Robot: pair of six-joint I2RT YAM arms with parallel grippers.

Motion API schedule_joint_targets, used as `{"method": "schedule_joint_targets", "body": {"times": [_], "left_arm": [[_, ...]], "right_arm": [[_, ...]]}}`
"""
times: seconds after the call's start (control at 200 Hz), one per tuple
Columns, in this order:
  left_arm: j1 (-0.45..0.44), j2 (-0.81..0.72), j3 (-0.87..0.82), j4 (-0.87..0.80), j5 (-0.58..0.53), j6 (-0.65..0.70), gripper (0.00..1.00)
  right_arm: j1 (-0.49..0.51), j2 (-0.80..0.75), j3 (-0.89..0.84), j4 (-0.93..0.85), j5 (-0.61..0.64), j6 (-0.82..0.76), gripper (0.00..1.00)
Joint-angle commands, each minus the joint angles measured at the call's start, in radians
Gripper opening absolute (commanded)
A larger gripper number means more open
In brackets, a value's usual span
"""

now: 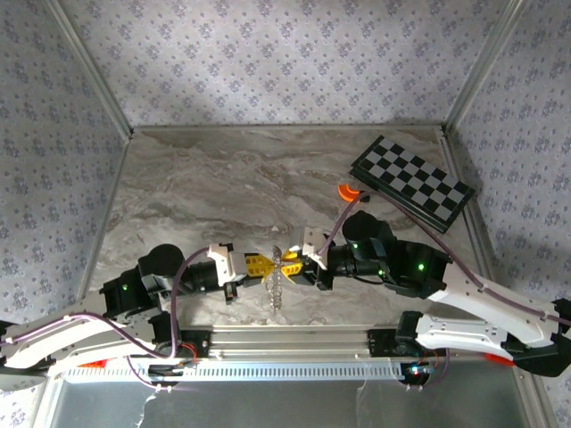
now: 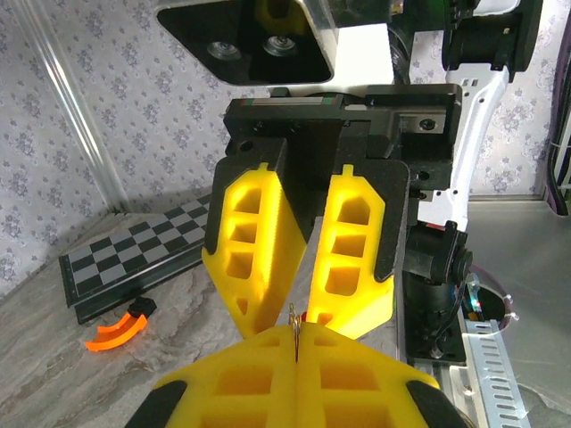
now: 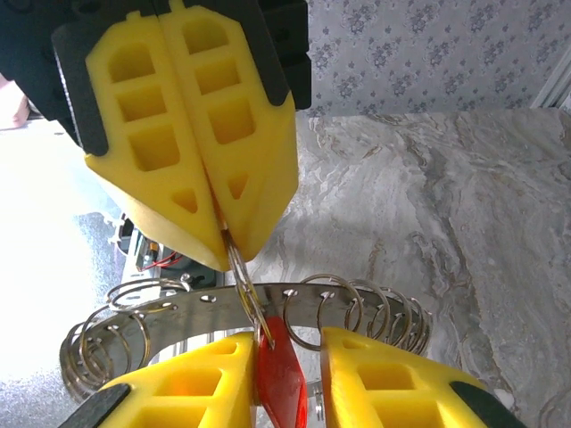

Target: Put the keys on the keyring

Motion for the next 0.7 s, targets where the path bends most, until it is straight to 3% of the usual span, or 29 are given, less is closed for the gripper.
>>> {"method": "schedule_joint_targets", "body": {"times": [0.0,0.695], "left_arm": [[-0.005,-0.018,-0.003,0.086,0.026,-0.016,0.0],[-0.005,-0.034,-0.034,0.146,0.04,-0.033,0.0]], "right_arm": [[-0.016,-0.017,-0.007,0.041,-0.04,0.031,0.26],[-0.047,-0.06,-0.043,0.105,-0.095,0.063,0.41]]}}
